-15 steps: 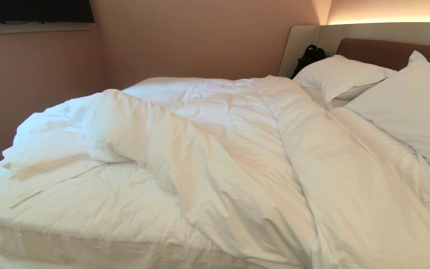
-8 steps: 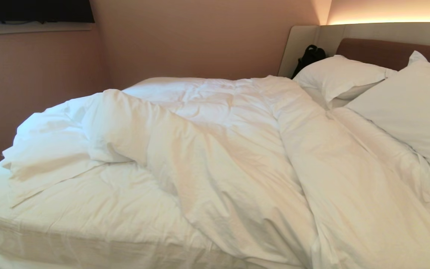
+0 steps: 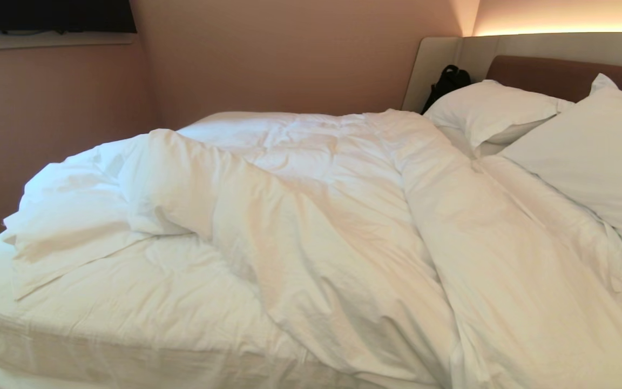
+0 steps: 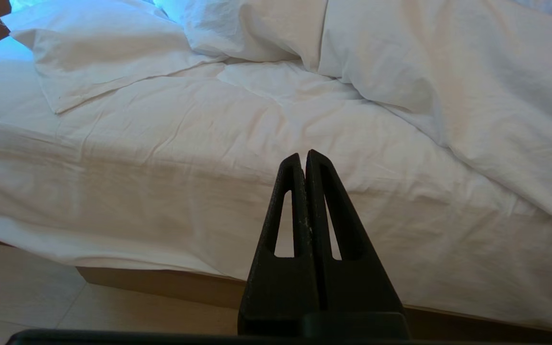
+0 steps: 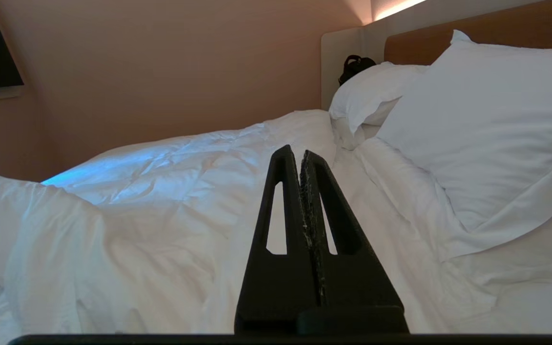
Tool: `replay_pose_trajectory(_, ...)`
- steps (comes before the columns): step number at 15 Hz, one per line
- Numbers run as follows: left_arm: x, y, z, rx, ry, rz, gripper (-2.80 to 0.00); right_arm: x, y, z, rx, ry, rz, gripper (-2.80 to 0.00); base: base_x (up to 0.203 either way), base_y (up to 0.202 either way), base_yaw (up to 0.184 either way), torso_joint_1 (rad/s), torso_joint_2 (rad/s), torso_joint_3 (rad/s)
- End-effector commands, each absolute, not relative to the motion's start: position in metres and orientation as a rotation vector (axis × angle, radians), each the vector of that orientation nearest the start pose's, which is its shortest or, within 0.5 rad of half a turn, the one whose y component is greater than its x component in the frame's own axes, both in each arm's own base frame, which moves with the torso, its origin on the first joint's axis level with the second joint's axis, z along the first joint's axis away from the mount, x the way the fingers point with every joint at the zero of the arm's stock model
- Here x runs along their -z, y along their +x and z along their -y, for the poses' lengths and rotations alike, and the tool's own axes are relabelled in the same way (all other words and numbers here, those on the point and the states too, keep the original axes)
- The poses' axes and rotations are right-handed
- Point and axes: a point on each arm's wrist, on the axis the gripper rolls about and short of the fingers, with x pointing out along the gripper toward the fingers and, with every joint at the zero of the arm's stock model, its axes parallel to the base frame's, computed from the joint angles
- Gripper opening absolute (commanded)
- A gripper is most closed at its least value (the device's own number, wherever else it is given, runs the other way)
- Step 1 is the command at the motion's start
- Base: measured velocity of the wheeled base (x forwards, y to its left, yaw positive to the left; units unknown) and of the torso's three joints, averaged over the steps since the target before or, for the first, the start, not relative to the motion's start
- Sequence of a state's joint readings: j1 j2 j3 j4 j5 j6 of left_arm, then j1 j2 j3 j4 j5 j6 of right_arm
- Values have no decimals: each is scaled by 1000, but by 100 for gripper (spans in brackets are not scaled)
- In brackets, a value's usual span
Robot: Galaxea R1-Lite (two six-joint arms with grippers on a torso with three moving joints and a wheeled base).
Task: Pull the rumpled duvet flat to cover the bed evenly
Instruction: Flatten the corners of the folded blanket
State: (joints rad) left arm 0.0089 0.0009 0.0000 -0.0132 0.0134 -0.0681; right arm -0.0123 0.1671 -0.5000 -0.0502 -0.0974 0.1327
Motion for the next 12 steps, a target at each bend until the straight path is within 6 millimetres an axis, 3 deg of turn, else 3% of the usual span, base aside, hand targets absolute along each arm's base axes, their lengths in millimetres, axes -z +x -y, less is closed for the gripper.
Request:
replay_pose_trajectory(1, -77, -23, 0, -21, -68, 13, -280, -190, -71, 1, 76, 134, 384, -280, 0, 0, 0, 0, 0, 0)
replay_pose_trajectory(8, -77, -23, 0, -21, -68, 13, -280, -98, -28, 1, 85, -6, 135, -280, 0, 0, 0, 0, 0, 0)
replay_pose_trajectory(12, -77, -23, 0, -21, -68, 13, -280, -88, -24, 1, 65, -26, 125, -280, 0, 0, 0, 0, 0, 0)
